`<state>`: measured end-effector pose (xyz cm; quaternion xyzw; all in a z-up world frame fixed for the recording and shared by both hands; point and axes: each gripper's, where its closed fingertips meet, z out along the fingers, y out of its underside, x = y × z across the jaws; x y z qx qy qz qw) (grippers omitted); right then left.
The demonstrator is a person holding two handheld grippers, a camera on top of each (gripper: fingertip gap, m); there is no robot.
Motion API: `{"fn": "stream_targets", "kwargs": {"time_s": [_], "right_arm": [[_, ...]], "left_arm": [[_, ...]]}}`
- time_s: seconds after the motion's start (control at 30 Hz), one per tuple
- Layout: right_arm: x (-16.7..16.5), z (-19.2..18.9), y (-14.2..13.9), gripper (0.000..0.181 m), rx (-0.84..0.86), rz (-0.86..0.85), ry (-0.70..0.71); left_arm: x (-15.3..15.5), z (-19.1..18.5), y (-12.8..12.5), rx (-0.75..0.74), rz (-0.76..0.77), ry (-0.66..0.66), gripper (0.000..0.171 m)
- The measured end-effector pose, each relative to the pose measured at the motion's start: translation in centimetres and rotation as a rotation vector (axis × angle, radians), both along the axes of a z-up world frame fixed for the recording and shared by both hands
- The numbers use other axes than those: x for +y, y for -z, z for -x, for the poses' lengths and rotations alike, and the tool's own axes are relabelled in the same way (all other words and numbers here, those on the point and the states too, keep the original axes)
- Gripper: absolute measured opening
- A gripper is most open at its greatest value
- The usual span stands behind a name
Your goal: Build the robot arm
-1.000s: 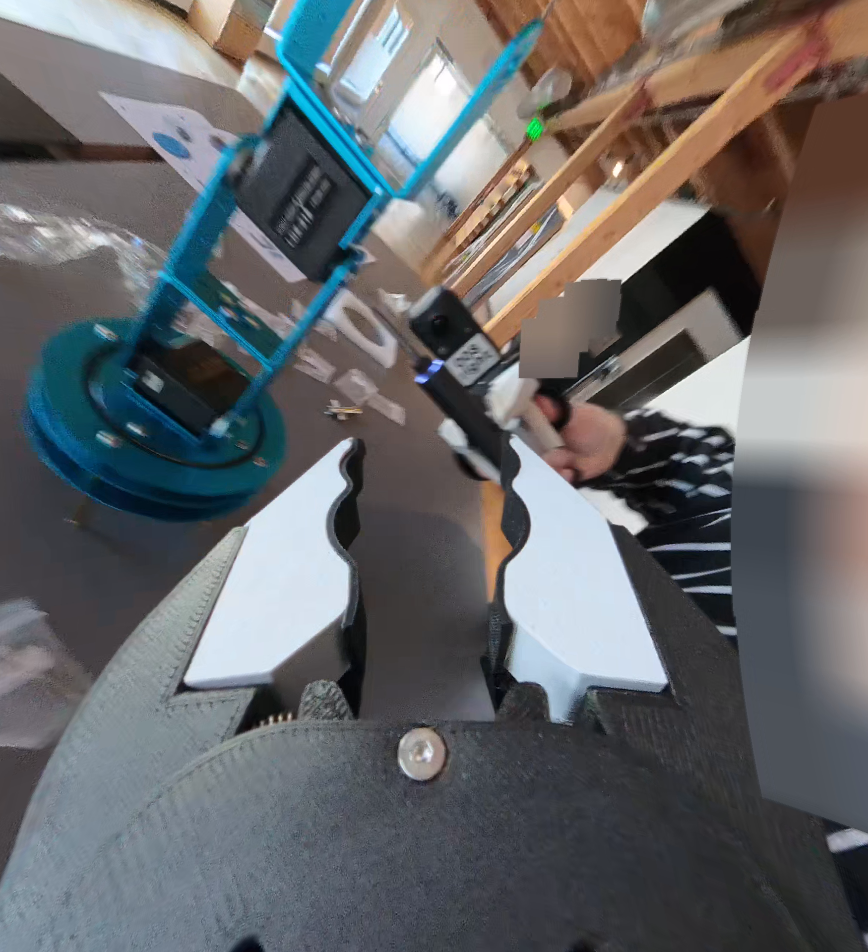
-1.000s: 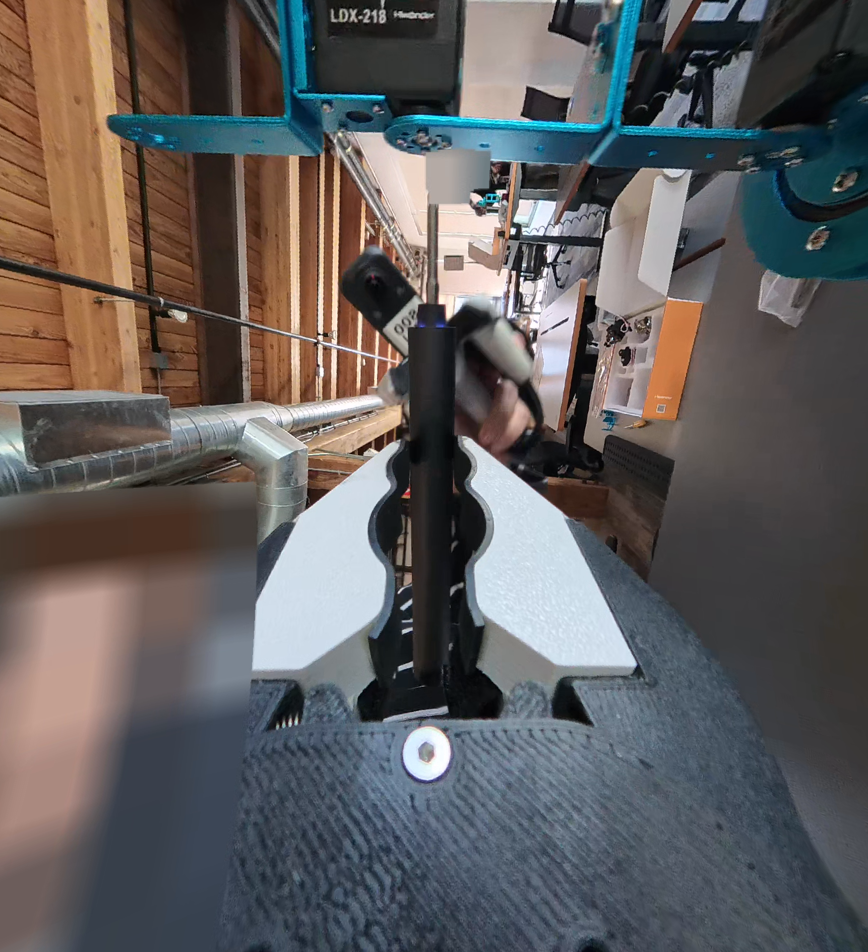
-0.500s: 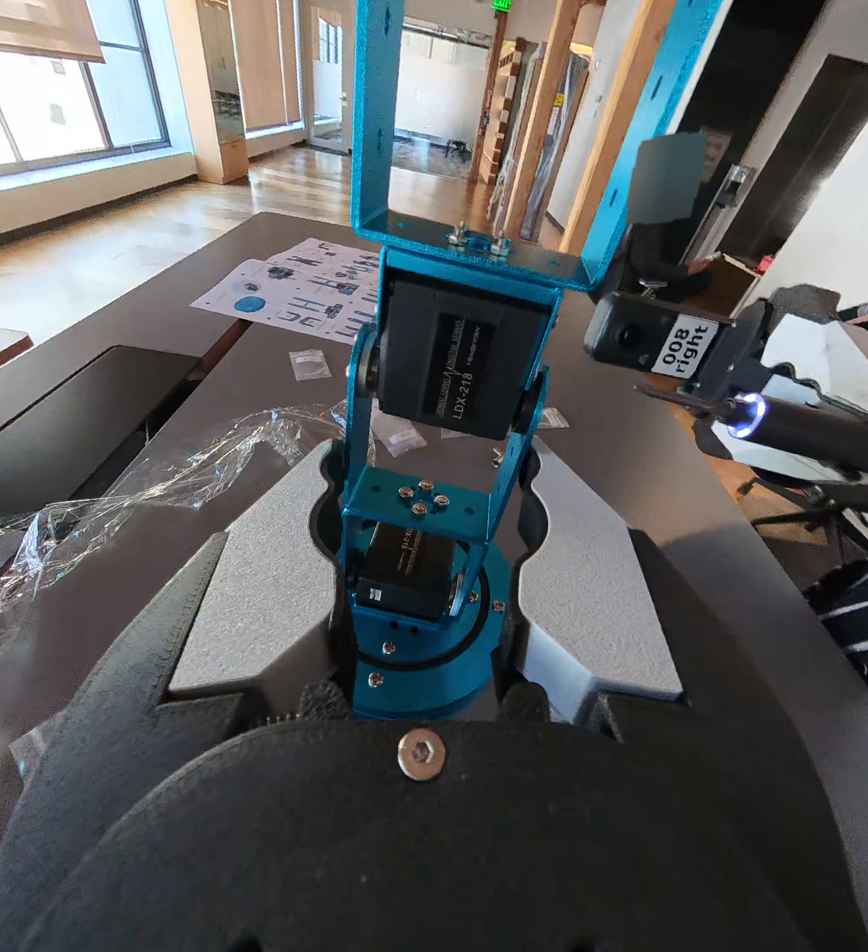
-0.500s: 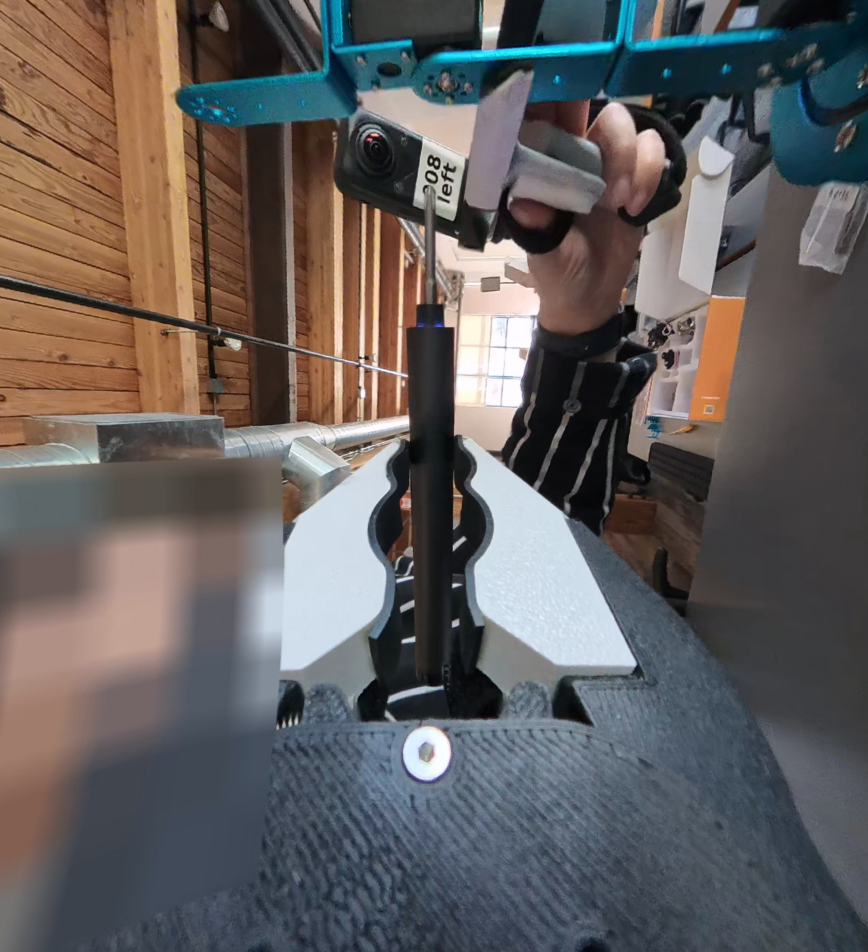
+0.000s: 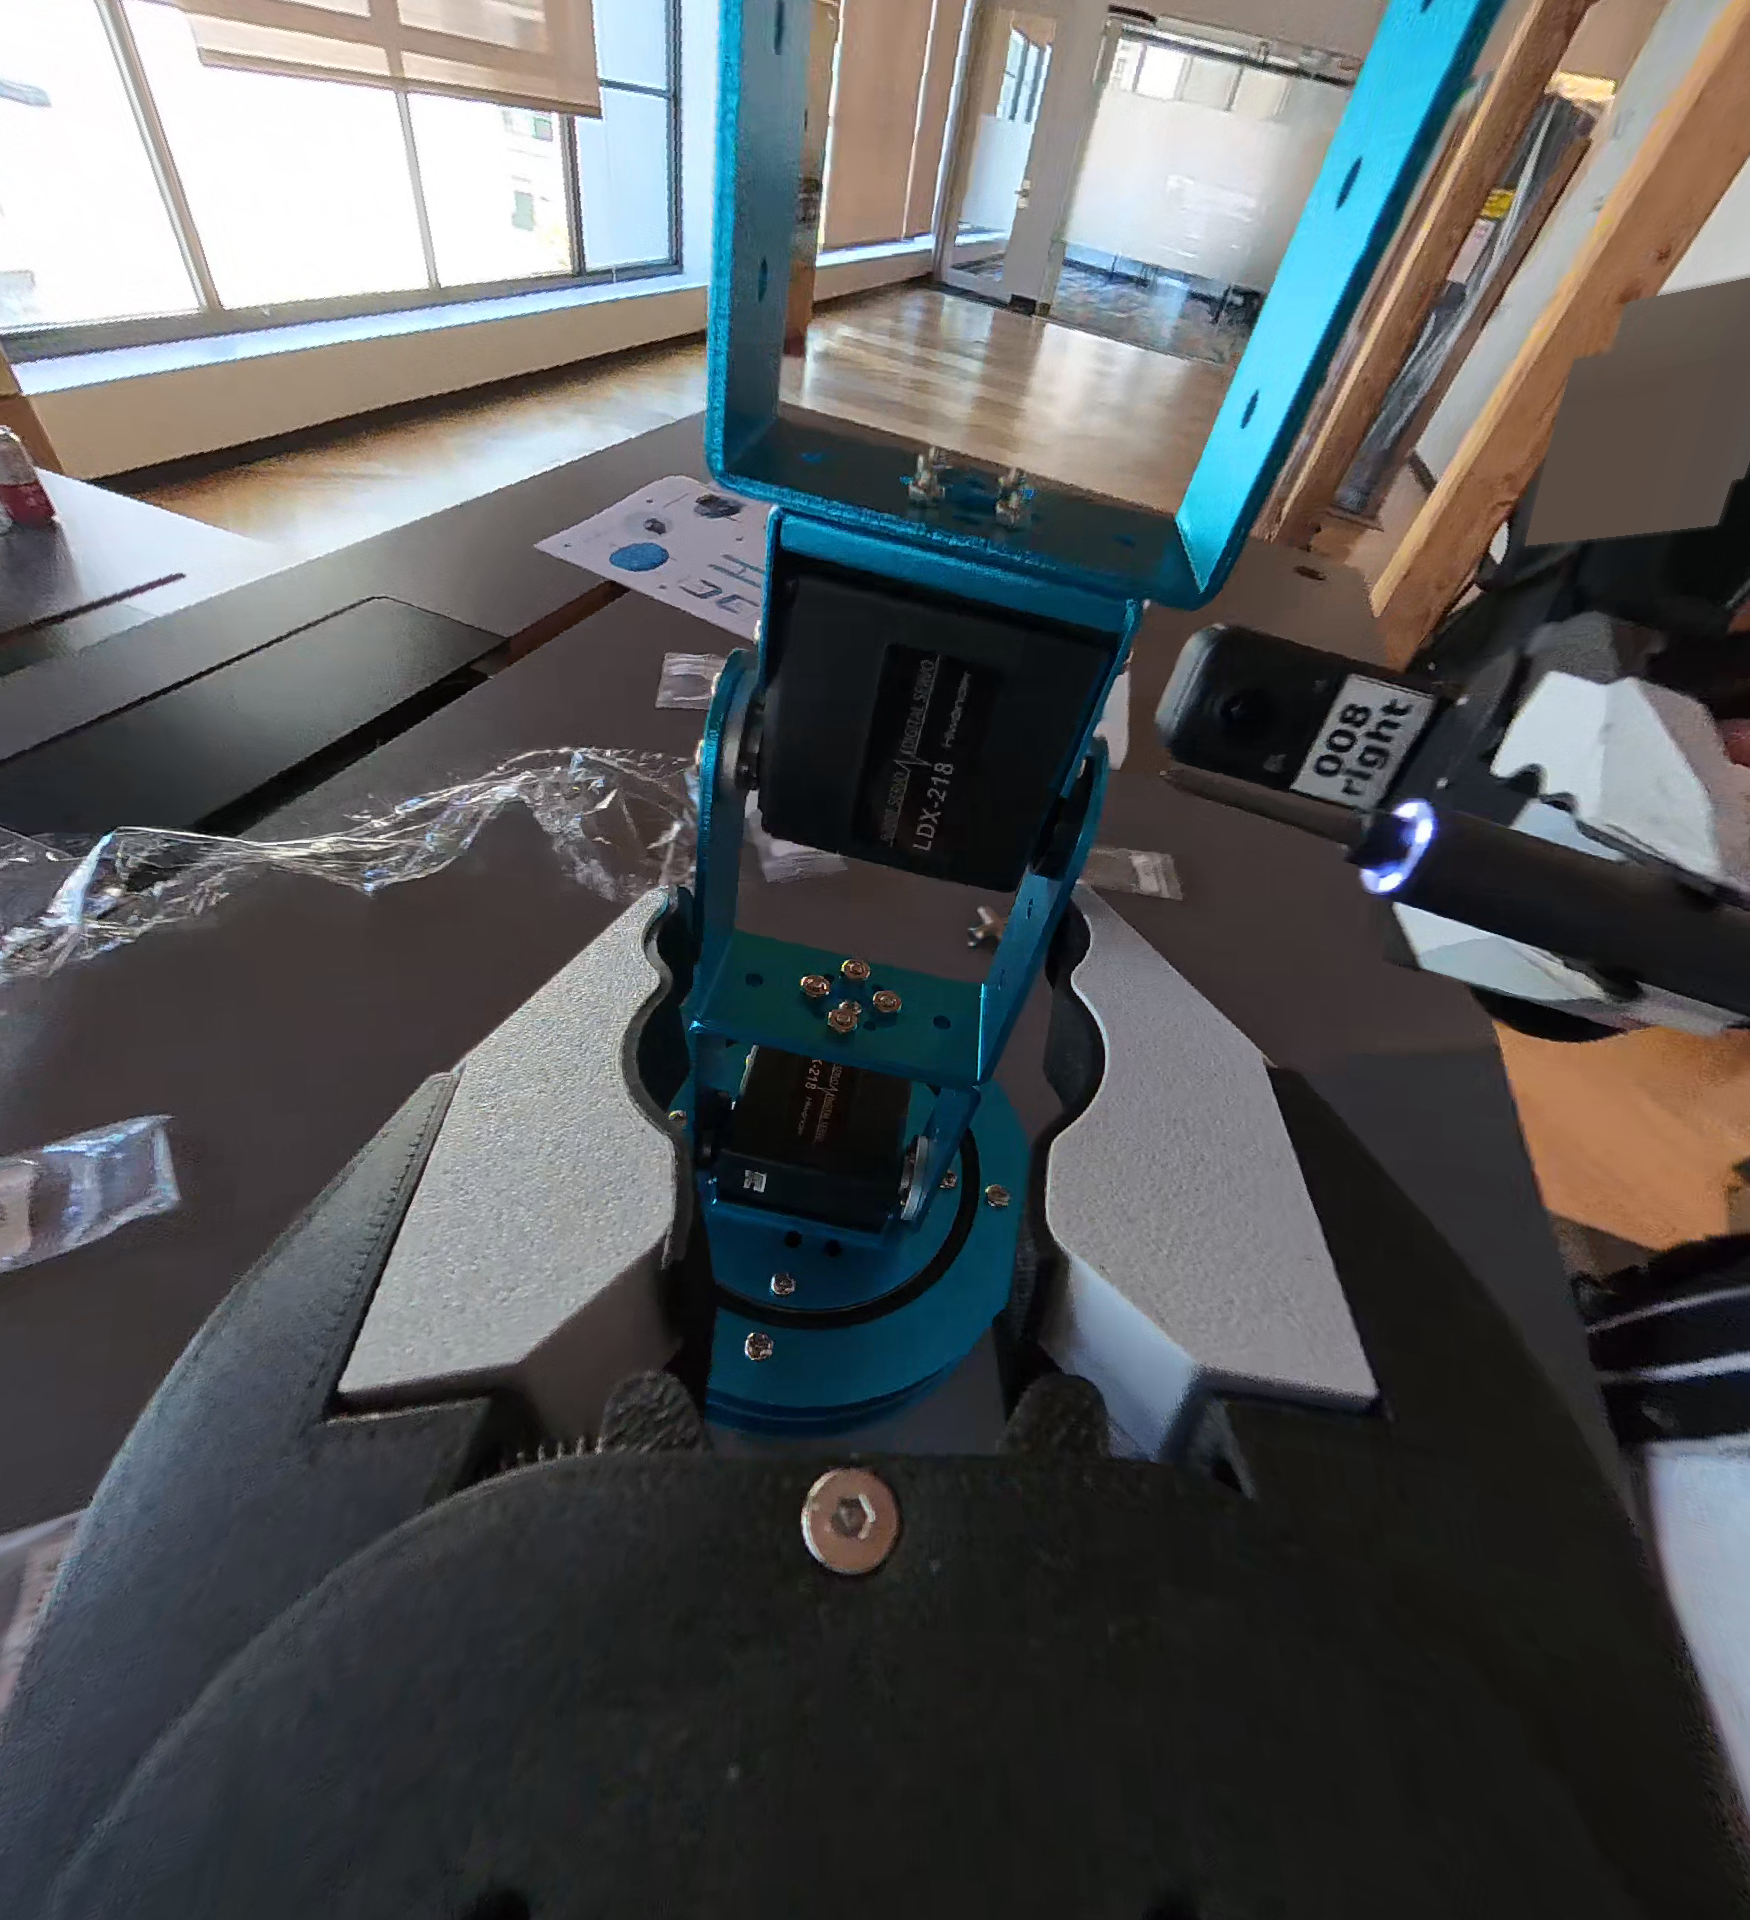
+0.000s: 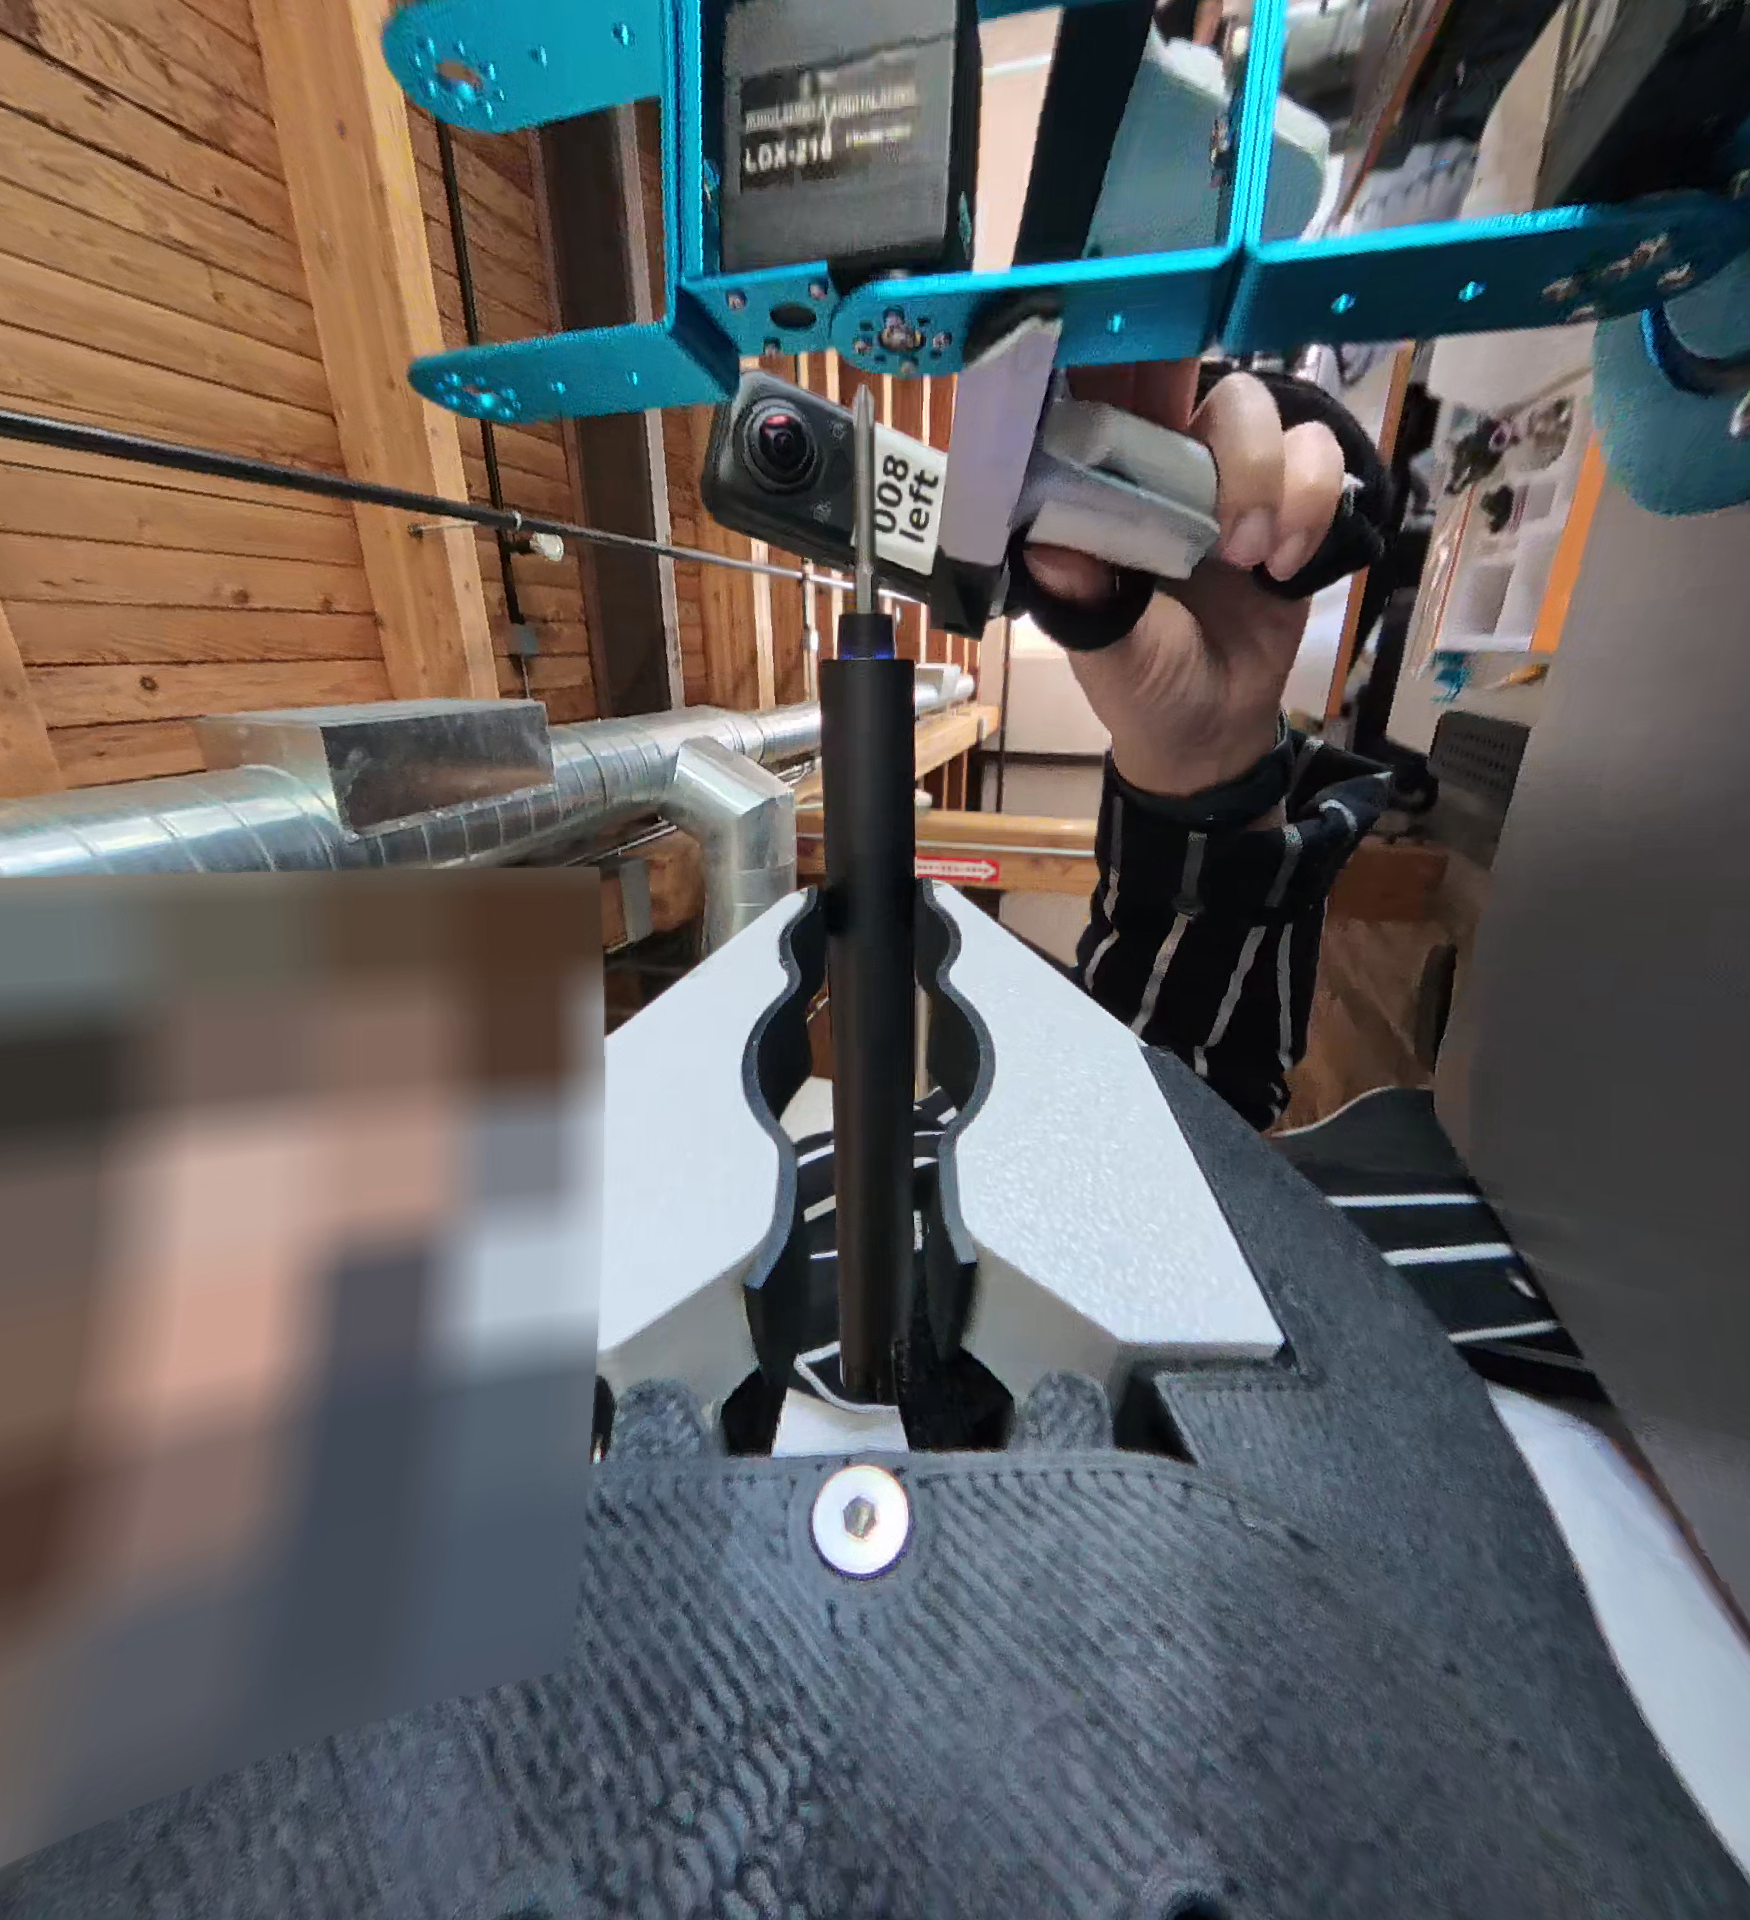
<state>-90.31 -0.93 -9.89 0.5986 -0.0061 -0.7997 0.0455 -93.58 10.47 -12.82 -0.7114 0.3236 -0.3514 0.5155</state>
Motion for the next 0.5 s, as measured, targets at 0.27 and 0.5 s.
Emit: {"fn": "stream_targets", "kwargs": {"time_s": [0.27, 0.5], "right_arm": [[-0.8, -2.0, 0.6, 0.016, -0.012, -0.010, -0.107], [-0.3, -1.8, 0.4, 0.016, 0.027, -0.028, -0.051]], "left_arm": [[-1.6, 2.1, -5.4, -0.189, -0.096, -0.003, 0.098], [-1.6, -0.1, -4.3, -0.092, -0.050, 0.142, 0.071]]}}
